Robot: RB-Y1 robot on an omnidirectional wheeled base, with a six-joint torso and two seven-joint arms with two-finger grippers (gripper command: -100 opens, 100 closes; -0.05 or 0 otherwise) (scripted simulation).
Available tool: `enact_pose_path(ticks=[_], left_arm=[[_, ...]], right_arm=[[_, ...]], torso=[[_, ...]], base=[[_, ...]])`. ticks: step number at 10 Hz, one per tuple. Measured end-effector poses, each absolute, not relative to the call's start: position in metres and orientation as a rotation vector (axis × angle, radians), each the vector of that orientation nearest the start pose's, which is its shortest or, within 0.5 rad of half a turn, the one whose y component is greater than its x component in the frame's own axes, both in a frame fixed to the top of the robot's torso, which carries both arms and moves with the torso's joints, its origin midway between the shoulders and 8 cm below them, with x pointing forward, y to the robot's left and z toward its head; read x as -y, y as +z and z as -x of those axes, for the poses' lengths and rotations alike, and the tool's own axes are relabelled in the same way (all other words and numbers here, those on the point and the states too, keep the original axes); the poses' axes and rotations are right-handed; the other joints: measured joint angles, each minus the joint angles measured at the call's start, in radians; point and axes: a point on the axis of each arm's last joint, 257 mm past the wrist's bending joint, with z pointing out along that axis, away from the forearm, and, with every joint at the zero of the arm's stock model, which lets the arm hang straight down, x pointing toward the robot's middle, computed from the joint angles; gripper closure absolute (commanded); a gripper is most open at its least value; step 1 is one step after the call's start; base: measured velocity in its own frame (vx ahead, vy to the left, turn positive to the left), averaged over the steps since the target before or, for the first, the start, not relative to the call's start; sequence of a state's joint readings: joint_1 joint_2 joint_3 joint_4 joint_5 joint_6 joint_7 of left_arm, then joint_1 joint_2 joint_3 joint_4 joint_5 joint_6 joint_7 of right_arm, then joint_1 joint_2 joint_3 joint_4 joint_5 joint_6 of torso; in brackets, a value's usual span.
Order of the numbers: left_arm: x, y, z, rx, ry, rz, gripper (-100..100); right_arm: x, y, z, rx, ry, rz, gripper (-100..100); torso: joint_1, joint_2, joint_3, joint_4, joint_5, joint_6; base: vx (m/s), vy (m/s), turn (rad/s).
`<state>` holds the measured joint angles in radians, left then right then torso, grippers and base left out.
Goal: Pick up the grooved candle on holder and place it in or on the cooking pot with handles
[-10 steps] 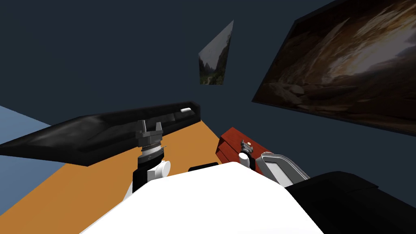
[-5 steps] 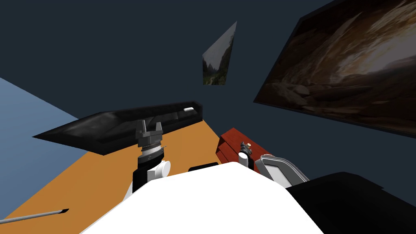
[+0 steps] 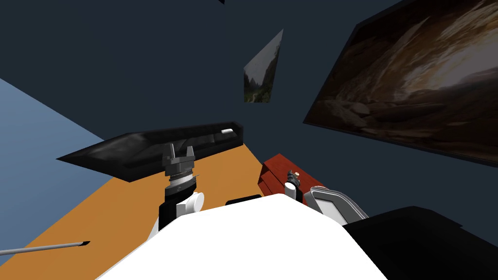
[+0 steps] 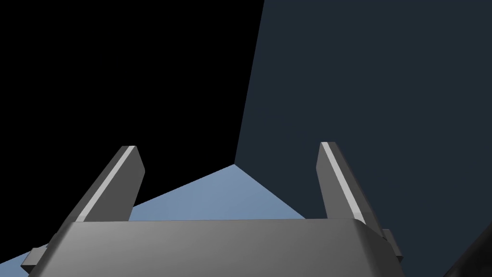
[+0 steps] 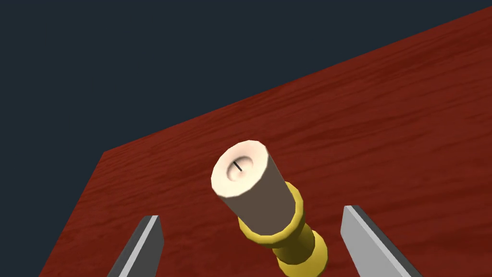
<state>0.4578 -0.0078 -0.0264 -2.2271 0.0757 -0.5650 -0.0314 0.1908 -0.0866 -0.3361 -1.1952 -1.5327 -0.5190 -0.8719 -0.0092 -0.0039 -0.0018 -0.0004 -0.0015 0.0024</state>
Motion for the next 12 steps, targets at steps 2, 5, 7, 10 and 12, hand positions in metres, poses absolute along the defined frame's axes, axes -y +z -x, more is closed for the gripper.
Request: enact_pose_path(ticks=[2, 5, 7, 10, 12], left_arm=[[-0.277, 0.027, -0.346, -0.529, -1.37, 0.664, 0], [-0.277, 0.027, -0.346, -0.529, -1.37, 0.664, 0], [-0.277, 0.027, -0.346, -0.529, -1.37, 0.664, 0], [-0.277, 0.027, -0.346, -0.529, -1.37, 0.664, 0], [-0.277, 0.027, -0.346, -0.529, -1.37, 0.665, 0]], right_arm=[[0.558, -0.433, -0.29, -1.902, -1.944, 2.152, 100], [0.558, -0.432, -0.291, -1.898, -1.946, 2.155, 100], [0.558, -0.432, -0.291, -1.898, -1.946, 2.155, 100], [0.57, -0.429, -0.284, -1.892, -1.976, 2.171, 100], [0.592, -0.417, -0.268, -1.897, -2.033, 2.179, 100]], torso=[[0.004, 0.002, 0.001, 0.0, 0.001, -0.001], [0.005, 0.004, 0.002, 0.001, 0.0, 0.0], [0.005, 0.004, 0.002, 0.001, 0.0, 0.0], [0.013, 0.002, 0.001, 0.001, 0.002, 0.0], [0.022, 0.003, 0.001, 0.001, 0.003, 0.0]], base=[[0.002, -0.004, -0.004], [0.0, 0.0, 0.0], [0.0, 0.0, 0.0], [0.025, 0.124, 0.03], [0.019, 0.237, 0.017]])
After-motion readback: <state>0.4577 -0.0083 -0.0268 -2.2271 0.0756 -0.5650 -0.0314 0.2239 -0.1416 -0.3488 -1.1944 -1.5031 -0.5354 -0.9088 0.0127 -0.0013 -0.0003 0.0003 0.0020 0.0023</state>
